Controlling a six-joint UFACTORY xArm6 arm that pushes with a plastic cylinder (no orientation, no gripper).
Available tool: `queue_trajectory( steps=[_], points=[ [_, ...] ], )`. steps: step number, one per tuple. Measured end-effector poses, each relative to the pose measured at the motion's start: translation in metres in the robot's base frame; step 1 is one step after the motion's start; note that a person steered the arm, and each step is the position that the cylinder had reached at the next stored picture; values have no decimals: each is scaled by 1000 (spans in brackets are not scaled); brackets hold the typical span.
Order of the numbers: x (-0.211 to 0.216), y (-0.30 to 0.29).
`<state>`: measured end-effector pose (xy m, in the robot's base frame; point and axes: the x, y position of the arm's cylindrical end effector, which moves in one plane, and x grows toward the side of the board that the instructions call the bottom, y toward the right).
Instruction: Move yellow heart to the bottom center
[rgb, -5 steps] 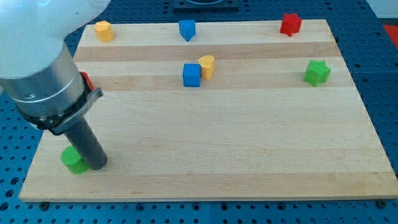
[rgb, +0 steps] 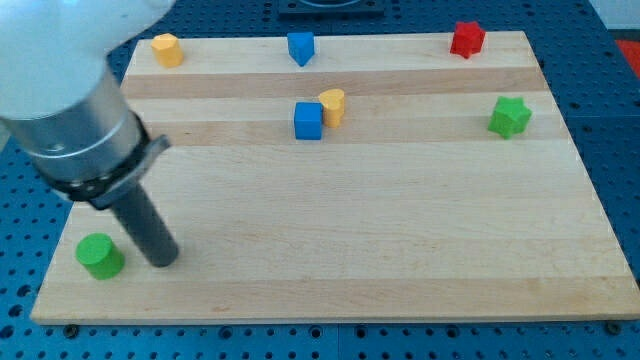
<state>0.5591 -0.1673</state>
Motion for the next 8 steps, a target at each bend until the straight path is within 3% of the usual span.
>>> queue_trajectory(
  steps=[2, 5, 6, 7, 8],
  points=[
    [-58, 67],
    [-195, 53],
    [-227, 87],
    [-231, 130],
    [-208, 155]
  ],
)
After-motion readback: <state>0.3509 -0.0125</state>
